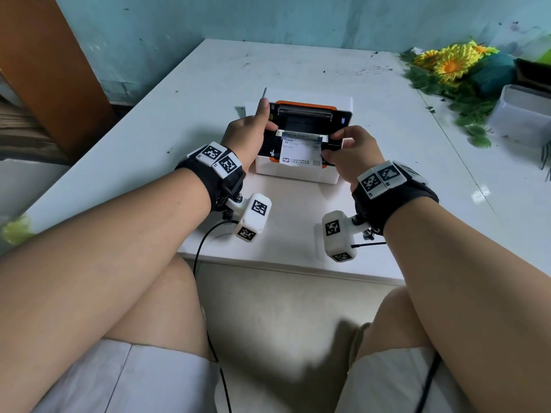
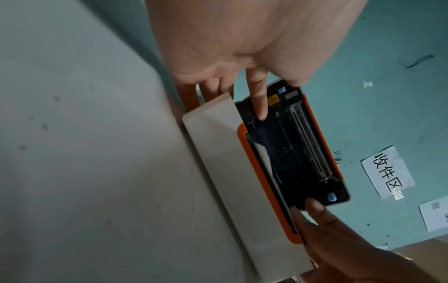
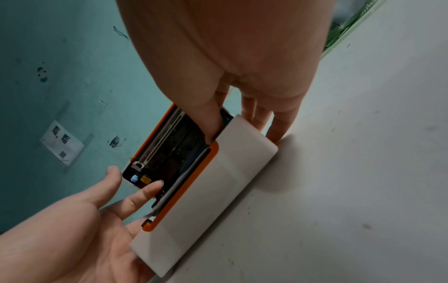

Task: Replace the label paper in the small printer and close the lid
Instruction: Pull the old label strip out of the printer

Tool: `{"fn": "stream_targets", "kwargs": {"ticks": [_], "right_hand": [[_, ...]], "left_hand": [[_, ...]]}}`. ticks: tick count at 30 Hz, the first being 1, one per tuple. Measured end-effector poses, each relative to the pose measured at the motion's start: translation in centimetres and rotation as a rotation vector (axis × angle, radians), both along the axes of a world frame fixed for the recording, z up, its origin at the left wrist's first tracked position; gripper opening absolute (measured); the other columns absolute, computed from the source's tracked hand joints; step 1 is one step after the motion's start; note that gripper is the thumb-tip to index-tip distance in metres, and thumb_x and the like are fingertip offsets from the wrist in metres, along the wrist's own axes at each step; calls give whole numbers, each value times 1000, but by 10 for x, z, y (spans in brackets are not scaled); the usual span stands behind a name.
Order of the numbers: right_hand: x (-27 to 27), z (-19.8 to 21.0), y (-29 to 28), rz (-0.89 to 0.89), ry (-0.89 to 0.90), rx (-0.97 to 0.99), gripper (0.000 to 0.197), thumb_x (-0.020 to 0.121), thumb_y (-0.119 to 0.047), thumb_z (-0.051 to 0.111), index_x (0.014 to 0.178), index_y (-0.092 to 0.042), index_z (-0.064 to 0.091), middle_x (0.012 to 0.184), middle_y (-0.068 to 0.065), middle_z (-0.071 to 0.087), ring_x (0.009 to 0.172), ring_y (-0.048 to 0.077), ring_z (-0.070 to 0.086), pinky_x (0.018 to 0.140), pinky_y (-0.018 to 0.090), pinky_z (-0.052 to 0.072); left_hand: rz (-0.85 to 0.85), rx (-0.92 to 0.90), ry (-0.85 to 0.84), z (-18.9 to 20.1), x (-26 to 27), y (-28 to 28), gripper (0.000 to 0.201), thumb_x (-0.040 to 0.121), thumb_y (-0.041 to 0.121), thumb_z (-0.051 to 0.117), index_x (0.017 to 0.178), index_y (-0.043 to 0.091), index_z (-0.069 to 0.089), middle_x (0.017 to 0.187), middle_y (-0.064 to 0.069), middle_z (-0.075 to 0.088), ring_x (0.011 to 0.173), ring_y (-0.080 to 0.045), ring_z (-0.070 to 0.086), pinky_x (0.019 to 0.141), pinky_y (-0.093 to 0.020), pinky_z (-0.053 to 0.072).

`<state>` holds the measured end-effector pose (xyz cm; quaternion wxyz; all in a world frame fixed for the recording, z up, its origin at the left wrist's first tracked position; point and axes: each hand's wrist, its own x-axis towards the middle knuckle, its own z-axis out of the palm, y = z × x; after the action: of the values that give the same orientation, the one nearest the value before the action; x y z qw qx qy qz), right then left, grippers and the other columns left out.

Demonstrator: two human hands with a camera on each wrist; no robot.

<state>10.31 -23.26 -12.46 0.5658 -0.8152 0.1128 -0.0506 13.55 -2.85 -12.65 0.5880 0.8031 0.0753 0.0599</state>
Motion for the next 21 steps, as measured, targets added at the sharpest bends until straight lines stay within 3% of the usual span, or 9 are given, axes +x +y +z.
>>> {"fn": "stream_targets", "kwargs": {"ticks": [3, 7, 10, 13, 15, 17, 19, 21], "right_hand": [[-1, 1, -2, 5, 4, 6, 30, 93, -4, 76, 108, -23, 58, 103, 5, 66, 67, 11, 61, 34, 11, 37], [-1, 2, -1, 10, 11, -6, 32, 93, -6, 76, 111, -25, 58, 120, 16, 72, 73, 16, 62, 34, 13, 38], [-2, 2, 1, 9, 5, -24, 34, 94, -10, 77, 120, -25, 62, 127, 16, 72, 79, 19, 62, 45, 19, 40], [-4, 3, 1, 21, 1, -47, 37, 96, -11, 74, 128, -27, 63, 118, 11, 73, 74, 17, 59, 48, 21, 39], [-6, 4, 1, 35, -8, -62, 39, 99, -9, 70, 133, -26, 62, 97, 2, 68, 71, 15, 58, 48, 17, 40], [-10, 6, 0, 47, -21, -74, 41, 101, -6, 65, 138, -24, 60, 84, -10, 57, 66, 7, 54, 49, 14, 41], [-11, 6, -2, 66, -31, -83, 43, 102, -5, 64, 141, -24, 59, 84, -15, 51, 67, 2, 52, 50, 13, 42], [-11, 7, -3, 89, -40, -119, 44, 101, -7, 67, 140, -25, 61, 87, -15, 54, 66, 2, 53, 49, 12, 42]], "left_hand": [[-2, 12, 4, -1, 0, 0, 57, 97, 74, 50, 84, 23, 75, 76, 6, 59, 75, -13, 56, 77, -29, 46], [-62, 72, -34, -1, -1, -1, 51, 91, 74, 60, 88, 23, 58, 80, 8, 55, 74, -10, 51, 71, -26, 41], [-128, 124, -10, -2, -1, 0, 49, 90, 69, 67, 99, 23, 56, 83, 7, 50, 77, -10, 51, 69, -26, 40], [-162, 117, -10, -4, -1, 3, 55, 84, 67, 75, 110, 20, 61, 89, 8, 55, 86, -11, 56, 74, -28, 43], [-181, 124, -3, -6, 0, 6, 51, 84, 57, 80, 114, 20, 62, 91, 6, 59, 85, -13, 59, 73, -28, 44], [-186, 148, 0, -7, 1, 8, 39, 82, 48, 82, 107, 25, 64, 98, 2, 64, 91, -19, 64, 78, -30, 49], [-180, 150, -8, -7, -1, 9, 29, 75, 46, 80, 95, 34, 63, 111, -5, 72, 102, -29, 71, 93, -40, 58], [-193, 152, -18, -8, -4, 12, 24, 72, 41, 76, 91, 39, 62, 118, -8, 74, 108, -32, 74, 99, -50, 59]]}}
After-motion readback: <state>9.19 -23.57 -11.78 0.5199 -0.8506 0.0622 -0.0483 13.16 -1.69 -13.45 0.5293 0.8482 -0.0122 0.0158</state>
